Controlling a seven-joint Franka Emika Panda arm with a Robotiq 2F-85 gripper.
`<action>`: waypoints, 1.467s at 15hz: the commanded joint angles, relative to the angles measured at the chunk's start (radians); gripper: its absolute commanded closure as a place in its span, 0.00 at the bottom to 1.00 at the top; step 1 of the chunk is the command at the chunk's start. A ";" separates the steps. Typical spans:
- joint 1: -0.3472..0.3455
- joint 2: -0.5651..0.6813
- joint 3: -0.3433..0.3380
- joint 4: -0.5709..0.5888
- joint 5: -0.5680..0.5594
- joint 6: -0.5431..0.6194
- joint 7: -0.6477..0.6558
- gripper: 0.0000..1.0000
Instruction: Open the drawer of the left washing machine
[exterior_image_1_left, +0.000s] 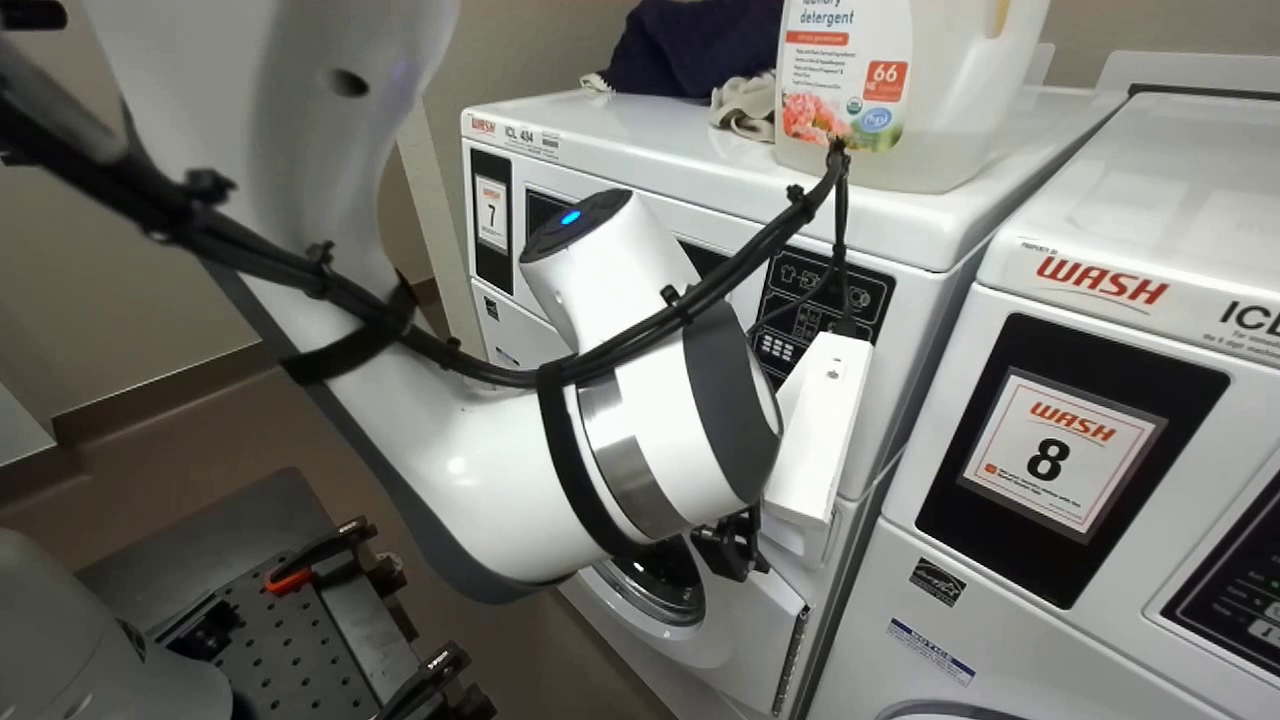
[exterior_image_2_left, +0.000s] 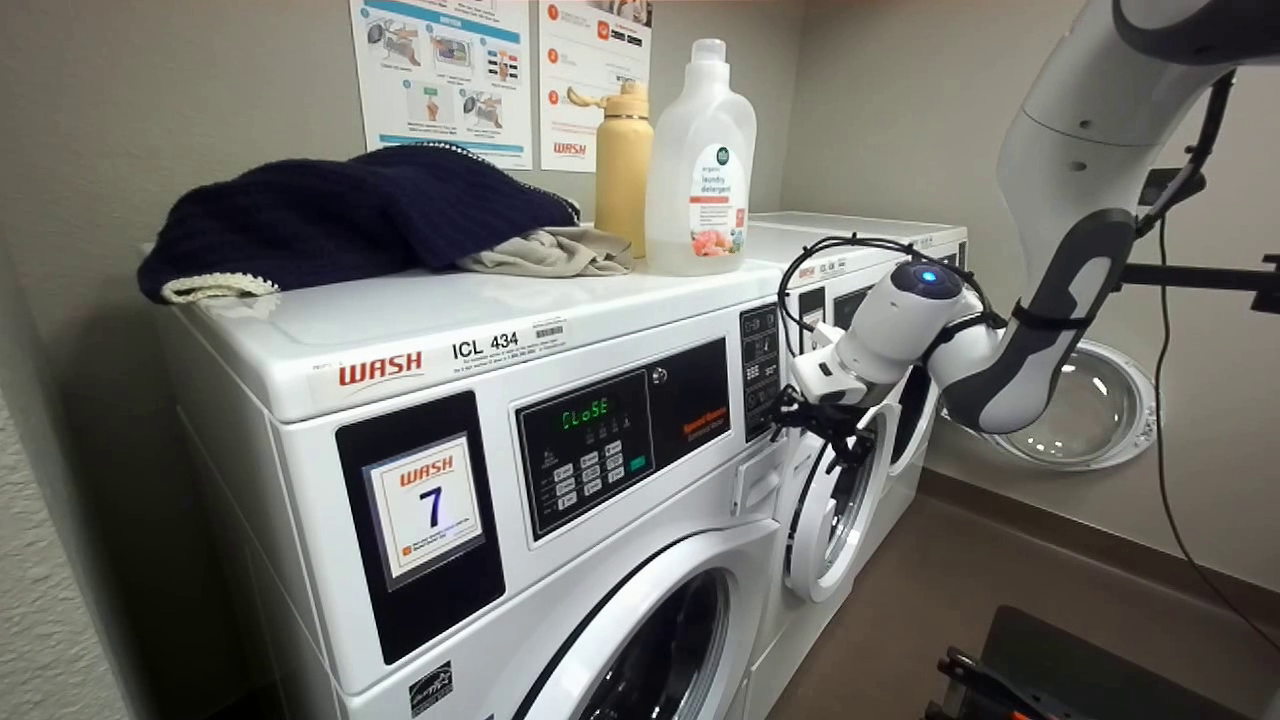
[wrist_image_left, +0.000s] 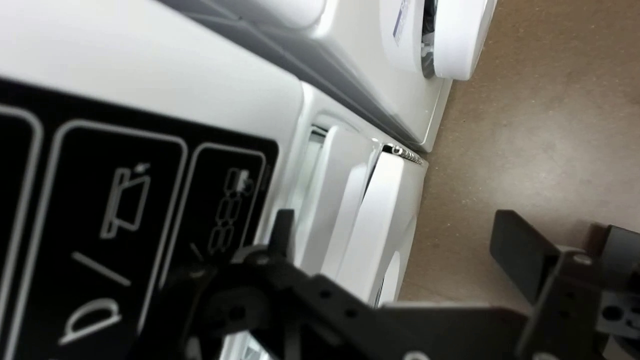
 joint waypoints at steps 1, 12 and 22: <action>-0.033 0.070 0.029 0.072 -0.029 0.050 -0.005 0.00; -0.050 0.119 0.020 0.062 -0.003 0.110 -0.036 0.00; -0.075 0.163 0.030 0.008 -0.079 0.113 0.095 0.00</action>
